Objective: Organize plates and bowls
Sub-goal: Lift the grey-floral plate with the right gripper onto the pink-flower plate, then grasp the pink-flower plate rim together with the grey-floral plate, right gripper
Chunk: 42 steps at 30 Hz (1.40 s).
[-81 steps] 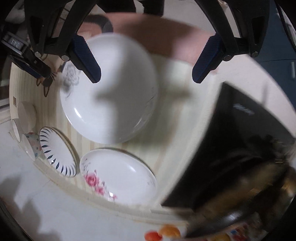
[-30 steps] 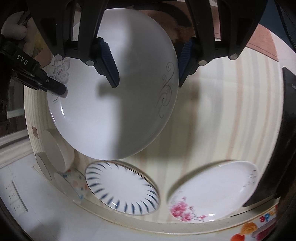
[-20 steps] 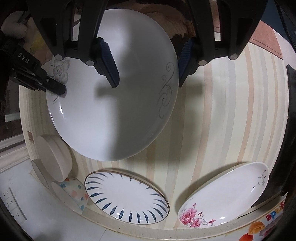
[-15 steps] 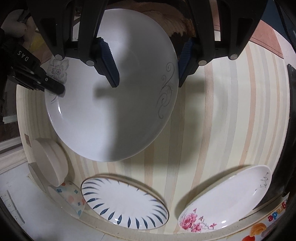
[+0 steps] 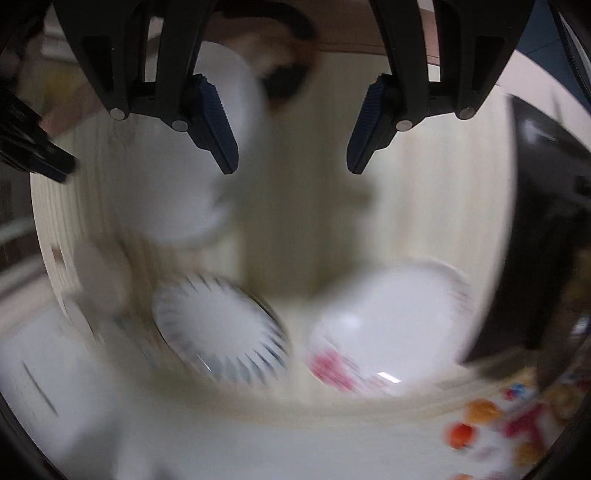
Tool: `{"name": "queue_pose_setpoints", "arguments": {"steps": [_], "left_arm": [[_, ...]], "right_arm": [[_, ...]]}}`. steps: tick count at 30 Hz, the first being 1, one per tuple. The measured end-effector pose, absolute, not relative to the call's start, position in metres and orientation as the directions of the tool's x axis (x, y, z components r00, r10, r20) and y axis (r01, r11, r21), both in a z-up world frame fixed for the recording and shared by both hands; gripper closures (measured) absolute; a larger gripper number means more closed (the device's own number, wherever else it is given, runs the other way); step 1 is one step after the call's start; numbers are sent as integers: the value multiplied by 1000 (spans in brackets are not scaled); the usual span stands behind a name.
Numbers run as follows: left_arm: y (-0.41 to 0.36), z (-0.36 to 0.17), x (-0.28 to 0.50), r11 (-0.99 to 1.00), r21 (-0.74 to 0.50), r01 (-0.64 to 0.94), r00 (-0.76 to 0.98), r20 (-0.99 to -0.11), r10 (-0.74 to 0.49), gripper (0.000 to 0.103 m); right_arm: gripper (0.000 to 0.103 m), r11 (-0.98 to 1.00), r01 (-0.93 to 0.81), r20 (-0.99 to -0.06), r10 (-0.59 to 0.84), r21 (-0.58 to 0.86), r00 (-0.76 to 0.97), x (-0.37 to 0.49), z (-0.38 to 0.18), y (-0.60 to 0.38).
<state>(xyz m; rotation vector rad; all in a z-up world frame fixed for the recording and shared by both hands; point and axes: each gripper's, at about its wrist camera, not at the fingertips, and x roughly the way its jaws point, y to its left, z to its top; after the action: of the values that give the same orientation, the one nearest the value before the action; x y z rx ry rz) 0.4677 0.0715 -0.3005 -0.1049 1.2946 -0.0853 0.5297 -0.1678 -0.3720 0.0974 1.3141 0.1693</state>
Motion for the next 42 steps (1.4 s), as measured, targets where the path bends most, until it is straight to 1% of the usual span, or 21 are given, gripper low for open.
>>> {"name": "queue_pose_setpoints", "arguments": {"steps": [2, 3, 4, 6, 8, 12, 13, 15, 16, 17, 18, 20, 21, 23, 24, 25, 26, 31, 38, 42], "left_arm": [[97, -291, 482, 992, -115, -53, 302, -949, -94, 44], [111, -291, 492, 991, -106, -81, 308, -948, -77, 44], [124, -294, 503, 988, -107, -113, 306, -950, -68, 44], [151, -305, 524, 978, -110, -178, 290, -956, -55, 44], [171, -319, 541, 967, -97, -234, 274, -961, -31, 44], [199, -346, 558, 948, -91, -304, 236, -972, -18, 44], [204, -353, 561, 944, -94, -317, 229, -973, -20, 44], [219, -364, 567, 934, -94, -345, 211, -977, -21, 44], [221, -367, 570, 931, -103, -351, 206, -978, -30, 44], [226, -372, 574, 926, -107, -362, 198, -979, -35, 44], [230, -377, 578, 921, -115, -371, 193, -980, -45, 44], [237, -384, 580, 911, -159, -381, 191, -977, -91, 44], [241, -389, 581, 903, -181, -389, 188, -975, -114, 44], [246, -394, 582, 889, -230, -395, 197, -967, -163, 44], [248, -394, 582, 885, -243, -396, 212, -962, -169, 49], [249, -394, 582, 883, -268, -386, 241, -953, -184, 55], [249, -393, 583, 885, -277, -374, 253, -949, -189, 59], [248, -392, 577, 893, -280, -353, 278, -942, -185, 59], [248, -382, 576, 903, -285, -323, 278, -940, -197, 59], [238, -363, 563, 914, -283, -289, 283, -938, -201, 59]], "right_arm": [[49, 982, -111, -936, 178, 151, 305, 538, -337, -148], [45, 976, -137, -923, 206, 170, 324, 549, -323, -132], [38, 969, -155, -913, 236, 194, 332, 558, -316, -123], [36, 944, -196, -887, 320, 267, 332, 599, -307, -86], [37, 925, -240, -876, 363, 296, 318, 640, -312, -54], [37, 904, -288, -890, 387, 315, 241, 726, -344, 9], [38, 905, -295, -897, 379, 307, 229, 745, -354, 24], [43, 894, -317, -903, 386, 316, 190, 781, -372, 48], [47, 891, -327, -907, 384, 316, 171, 797, -380, 57], [53, 890, -336, -914, 375, 309, 153, 812, -390, 66], [55, 892, -339, -922, 361, 299, 138, 826, -400, 74], [65, 893, -332, -928, 356, 304, 106, 841, -416, 78], [67, 893, -328, -930, 355, 309, 92, 847, -424, 80], [76, 888, -317, -929, 366, 333, 51, 858, -439, 87], [77, 886, -319, -929, 368, 337, 41, 859, -442, 88], [81, 878, -323, -924, 382, 355, 23, 862, -447, 92], [80, 873, -326, -921, 389, 362, 19, 861, -450, 94], [81, 867, -391, -929, 363, 308, 72, 853, -449, 105], [81, 864, -383, -917, 388, 327, 92, 840, -430, 88], [81, 863, -375, -909, 403, 340, 104, 828, -413, 77]]}}
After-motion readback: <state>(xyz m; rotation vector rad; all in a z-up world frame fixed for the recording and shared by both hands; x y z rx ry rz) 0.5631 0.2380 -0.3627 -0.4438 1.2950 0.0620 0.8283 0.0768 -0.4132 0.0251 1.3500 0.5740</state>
